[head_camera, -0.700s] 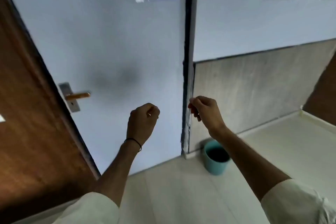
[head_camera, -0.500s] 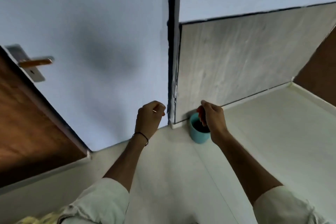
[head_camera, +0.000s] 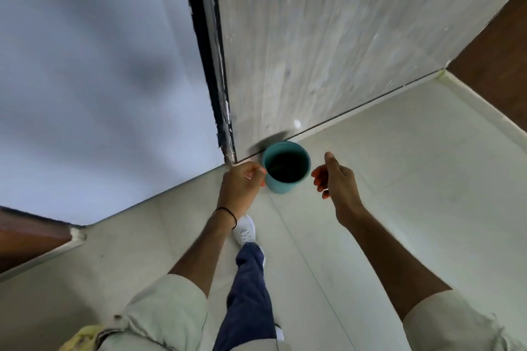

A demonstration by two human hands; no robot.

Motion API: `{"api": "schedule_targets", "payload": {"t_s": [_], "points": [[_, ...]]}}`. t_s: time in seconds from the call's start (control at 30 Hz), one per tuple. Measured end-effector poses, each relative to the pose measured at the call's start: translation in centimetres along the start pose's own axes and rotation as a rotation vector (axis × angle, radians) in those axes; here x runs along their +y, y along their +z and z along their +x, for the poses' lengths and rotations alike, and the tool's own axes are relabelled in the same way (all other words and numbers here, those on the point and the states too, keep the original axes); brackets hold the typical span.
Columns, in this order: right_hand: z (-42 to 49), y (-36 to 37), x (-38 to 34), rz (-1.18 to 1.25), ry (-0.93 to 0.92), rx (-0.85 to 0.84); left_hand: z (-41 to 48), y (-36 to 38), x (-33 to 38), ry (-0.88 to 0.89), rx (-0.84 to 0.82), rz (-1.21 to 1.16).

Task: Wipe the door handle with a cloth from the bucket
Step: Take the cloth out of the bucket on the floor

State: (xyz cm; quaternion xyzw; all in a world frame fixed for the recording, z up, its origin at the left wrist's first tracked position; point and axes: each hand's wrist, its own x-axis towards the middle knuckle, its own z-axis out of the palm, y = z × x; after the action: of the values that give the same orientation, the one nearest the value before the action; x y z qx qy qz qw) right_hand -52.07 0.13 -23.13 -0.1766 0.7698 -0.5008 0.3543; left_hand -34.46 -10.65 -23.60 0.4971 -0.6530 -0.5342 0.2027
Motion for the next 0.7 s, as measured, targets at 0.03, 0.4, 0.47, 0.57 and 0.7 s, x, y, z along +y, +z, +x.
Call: {"api": "schedule_targets", "payload": {"t_s": [0.03,0.4,0.47,0.57,0.7], "points": [[1.6,0.4,0.1,-0.008,0.024,0.0,2.0,0.5,-0.2,-0.022,-0.013,0.001],[25.5,5.2,4.9,-0.145,0.287,-0.027,27.2,7.0,-5.9,-0.199,-0.166,0.073],[29.3,6.1,7.5,-0.188,0.326,-0.04,30.4,8.8,-8.3,-0.208,-0.178,0.109],[35.4,8.2,13.1,-0.27,0.338,-0.076,35.0,11.8,-13.7,-0.238,-0.212,0.178],[42.0,11.1,22.1,-0.395,0.345,-0.175,39.4,16.0,-21.8,-0.246,-0.231,0.297]]}}
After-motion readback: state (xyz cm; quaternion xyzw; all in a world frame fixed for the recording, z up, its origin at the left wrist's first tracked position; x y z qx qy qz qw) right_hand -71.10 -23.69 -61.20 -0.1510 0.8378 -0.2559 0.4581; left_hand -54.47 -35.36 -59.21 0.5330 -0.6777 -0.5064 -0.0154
